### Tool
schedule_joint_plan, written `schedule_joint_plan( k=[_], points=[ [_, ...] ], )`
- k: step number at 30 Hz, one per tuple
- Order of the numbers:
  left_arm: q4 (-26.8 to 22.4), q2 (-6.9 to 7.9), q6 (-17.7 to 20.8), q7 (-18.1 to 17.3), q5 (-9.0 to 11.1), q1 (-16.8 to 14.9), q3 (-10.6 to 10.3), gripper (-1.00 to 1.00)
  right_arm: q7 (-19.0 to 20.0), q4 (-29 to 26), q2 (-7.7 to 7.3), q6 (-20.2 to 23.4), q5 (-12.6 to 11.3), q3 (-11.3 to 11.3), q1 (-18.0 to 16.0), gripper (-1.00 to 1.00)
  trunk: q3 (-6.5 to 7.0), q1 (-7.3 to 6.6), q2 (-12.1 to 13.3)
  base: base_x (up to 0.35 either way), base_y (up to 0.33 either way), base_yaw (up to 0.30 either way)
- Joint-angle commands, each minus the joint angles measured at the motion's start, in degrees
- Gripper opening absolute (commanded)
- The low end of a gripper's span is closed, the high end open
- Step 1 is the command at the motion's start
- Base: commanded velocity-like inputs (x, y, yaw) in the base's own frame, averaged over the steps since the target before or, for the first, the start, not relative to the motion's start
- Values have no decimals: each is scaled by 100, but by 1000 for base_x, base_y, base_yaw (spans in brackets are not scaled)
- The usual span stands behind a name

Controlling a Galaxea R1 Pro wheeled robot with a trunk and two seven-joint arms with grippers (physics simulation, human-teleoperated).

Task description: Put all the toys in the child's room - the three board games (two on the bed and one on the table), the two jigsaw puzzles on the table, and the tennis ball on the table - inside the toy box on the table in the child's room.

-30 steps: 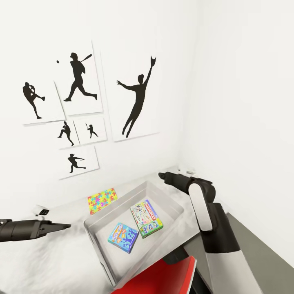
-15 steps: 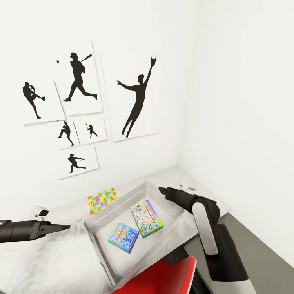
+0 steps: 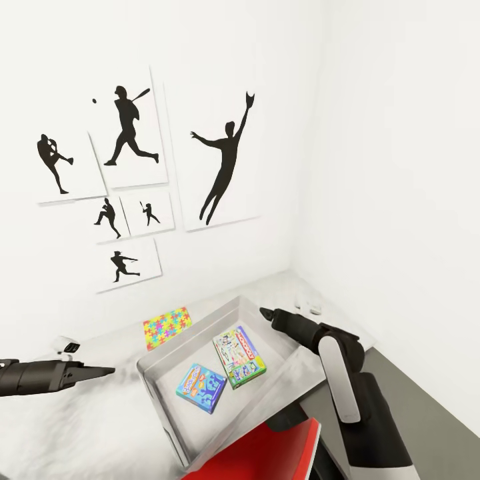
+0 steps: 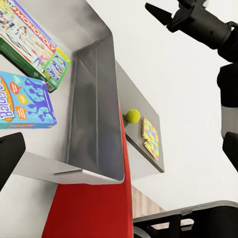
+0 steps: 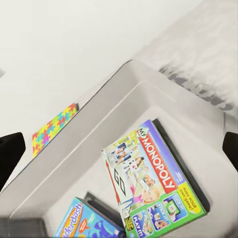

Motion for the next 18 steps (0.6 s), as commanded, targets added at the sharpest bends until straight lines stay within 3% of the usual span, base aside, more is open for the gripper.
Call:
schedule_joint_plan(
  k=[1, 18],
  points=[
    [1, 8, 64, -12, 27, -8, -22, 100, -57, -6, 0, 13, -61, 1, 5, 100, -13, 4, -14, 0, 0, 0],
    [-33, -37, 106, -12, 18, -9, -9, 100, -43, -2, -10, -348, -61, 2, 448, 100, 10, 4, -14, 0, 0, 0]
  ],
)
